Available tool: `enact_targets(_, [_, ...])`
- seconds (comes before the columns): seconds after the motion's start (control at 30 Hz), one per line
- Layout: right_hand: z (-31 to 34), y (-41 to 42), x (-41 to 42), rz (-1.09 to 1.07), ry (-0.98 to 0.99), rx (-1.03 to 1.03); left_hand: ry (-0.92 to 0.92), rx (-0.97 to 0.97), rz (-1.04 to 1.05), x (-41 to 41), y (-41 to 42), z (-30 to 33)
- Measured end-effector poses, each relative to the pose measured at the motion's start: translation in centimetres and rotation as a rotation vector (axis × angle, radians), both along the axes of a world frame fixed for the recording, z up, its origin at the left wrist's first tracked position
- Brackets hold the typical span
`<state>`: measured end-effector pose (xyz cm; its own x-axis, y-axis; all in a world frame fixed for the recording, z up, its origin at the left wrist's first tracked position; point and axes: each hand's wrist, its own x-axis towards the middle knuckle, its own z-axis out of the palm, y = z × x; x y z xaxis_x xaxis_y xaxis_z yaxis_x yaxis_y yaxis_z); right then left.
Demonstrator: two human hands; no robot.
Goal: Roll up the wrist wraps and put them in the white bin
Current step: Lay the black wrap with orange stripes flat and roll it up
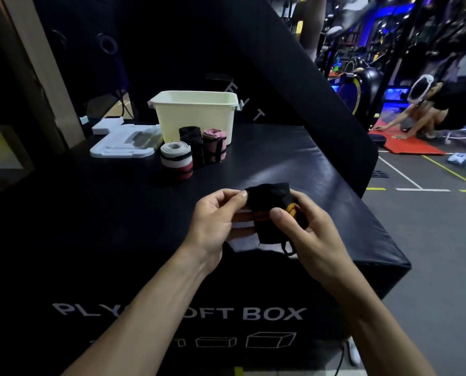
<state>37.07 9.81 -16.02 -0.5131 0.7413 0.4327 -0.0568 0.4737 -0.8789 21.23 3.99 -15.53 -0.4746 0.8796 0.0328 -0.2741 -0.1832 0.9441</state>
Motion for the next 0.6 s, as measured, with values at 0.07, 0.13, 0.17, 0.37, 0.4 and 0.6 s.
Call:
enact_targets(0.07, [-0.2, -0.2, 0.2, 0.060, 0.028, -0.074, 0.041, -0.070, -0.057, -0.5, -0.1, -0.1])
enact_targets(0.13, [-0.3, -0.4, 0.3, 0.124, -0.012, -0.090, 0.056, -0.130, -0.103, -0.9, 0.0, -0.5])
enact_targets(0.17, [-0.3, -0.5, 0.3, 0.170, -0.032, -0.101, 0.069, -0.150, -0.126, -1.1, 0.1, -0.7])
enact_targets(0.37, [0.0, 0.2, 1.0, 0.364, 0.026, -0.279, 0.105, -0.056, -0.132, -1.2, -0.1, -1.2])
enact_targets(0.4, [-0.1, 0.4, 0.9, 0.344, 0.046, -0.282, 0.113, -0.048, -0.120, -1.1, -0.1, -1.1])
enact_targets(0.6, [-0.1, 0.3, 0.5, 0.280, 0.223, -0.413, 0.119, 0.002, -0.153, -1.2, -0.6, -0.6])
